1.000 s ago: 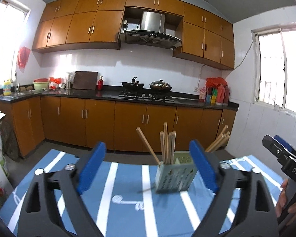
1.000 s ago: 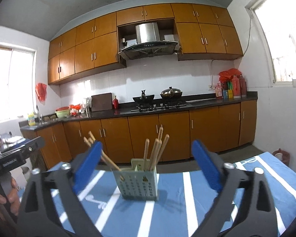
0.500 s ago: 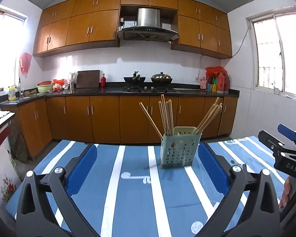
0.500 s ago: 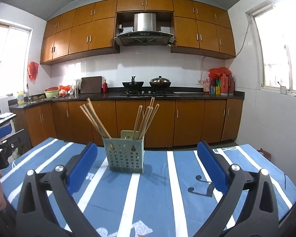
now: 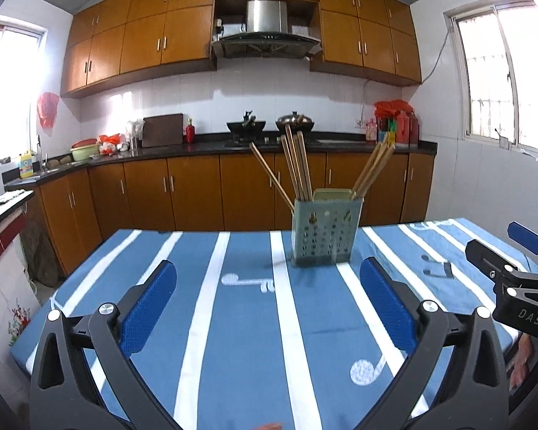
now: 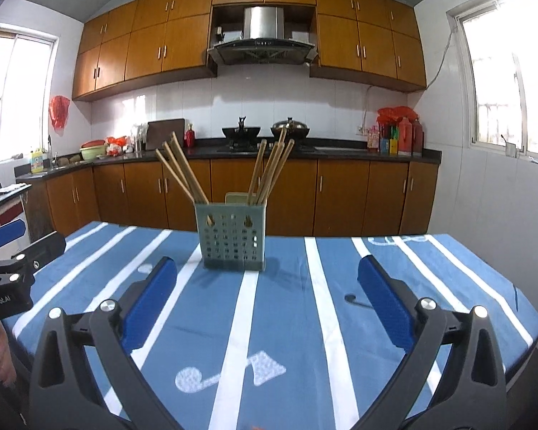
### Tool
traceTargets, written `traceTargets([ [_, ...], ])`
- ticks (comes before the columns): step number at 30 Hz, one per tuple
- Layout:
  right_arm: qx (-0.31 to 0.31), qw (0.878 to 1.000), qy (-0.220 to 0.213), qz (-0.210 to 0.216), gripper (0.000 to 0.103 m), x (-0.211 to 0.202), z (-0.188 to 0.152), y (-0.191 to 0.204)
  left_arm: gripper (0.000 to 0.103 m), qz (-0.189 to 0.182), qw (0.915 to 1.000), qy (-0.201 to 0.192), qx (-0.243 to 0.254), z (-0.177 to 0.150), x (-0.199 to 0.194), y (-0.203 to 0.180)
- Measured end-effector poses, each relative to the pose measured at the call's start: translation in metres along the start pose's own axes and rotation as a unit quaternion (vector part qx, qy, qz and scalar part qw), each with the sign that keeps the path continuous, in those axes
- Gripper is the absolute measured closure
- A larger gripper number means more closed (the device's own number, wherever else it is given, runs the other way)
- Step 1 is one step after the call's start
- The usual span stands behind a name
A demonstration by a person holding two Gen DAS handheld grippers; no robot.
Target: Organize utensils
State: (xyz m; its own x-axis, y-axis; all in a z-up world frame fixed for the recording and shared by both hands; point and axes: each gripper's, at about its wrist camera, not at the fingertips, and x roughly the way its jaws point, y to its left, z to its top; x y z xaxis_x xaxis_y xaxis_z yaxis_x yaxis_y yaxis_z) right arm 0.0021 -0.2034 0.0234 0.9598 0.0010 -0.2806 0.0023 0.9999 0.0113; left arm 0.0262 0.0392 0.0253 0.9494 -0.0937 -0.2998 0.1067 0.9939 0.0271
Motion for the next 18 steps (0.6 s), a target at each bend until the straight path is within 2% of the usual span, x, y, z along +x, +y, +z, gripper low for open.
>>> traceTargets([
  [12,0.005,0.999,0.038,0.0,0.004,0.004,-0.036,-0.002,0.002,0.005,0.9991,0.041,-0.007,-0.037,0.001,0.001],
  [18,0.005,0.999,0.047,0.001,0.004,0.005,-0.044,-0.001,0.002,0.005,0.9988,0.048,-0.009,-0.045,0.0,0.003],
])
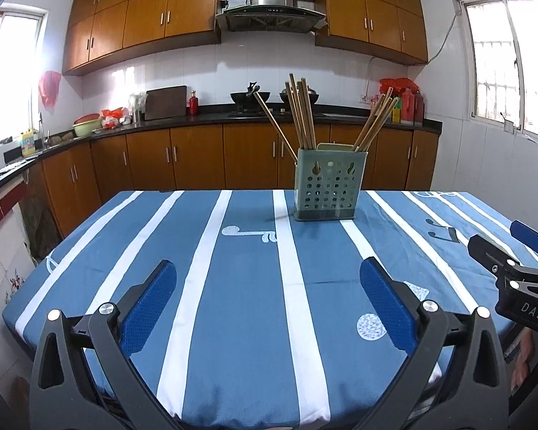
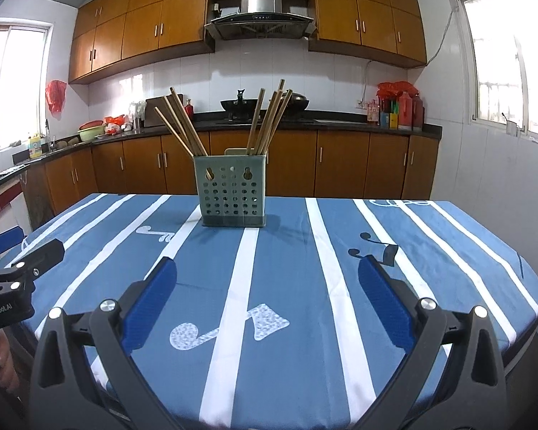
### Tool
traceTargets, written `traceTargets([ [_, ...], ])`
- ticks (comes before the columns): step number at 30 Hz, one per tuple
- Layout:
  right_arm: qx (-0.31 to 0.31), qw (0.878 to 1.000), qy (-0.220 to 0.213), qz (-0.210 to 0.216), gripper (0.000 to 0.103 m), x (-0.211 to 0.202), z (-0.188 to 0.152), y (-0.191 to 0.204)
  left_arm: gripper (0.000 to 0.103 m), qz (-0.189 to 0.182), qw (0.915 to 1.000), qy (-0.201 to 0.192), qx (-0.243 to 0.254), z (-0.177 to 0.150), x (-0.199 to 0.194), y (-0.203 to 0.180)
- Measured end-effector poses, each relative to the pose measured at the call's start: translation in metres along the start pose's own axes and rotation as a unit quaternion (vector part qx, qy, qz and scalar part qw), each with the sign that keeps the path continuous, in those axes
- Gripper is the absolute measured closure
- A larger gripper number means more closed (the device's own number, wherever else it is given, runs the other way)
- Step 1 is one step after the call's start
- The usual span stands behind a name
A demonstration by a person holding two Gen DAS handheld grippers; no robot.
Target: Organize utensils
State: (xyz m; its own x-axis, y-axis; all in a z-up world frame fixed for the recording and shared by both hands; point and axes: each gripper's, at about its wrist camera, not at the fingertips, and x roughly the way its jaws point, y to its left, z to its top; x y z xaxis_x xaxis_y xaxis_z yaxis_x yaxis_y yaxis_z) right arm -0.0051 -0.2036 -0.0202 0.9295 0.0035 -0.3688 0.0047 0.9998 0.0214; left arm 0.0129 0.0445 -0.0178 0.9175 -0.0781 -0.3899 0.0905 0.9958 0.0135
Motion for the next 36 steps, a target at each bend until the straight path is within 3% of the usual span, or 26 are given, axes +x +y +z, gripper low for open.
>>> traceTargets([
  [36,0.036,0.998,0.043,0.004,0.004,0.016,-0.015,-0.01,0.002,-0.009,0.9996,0.028,0.001,-0.01,0.01,-0.006],
])
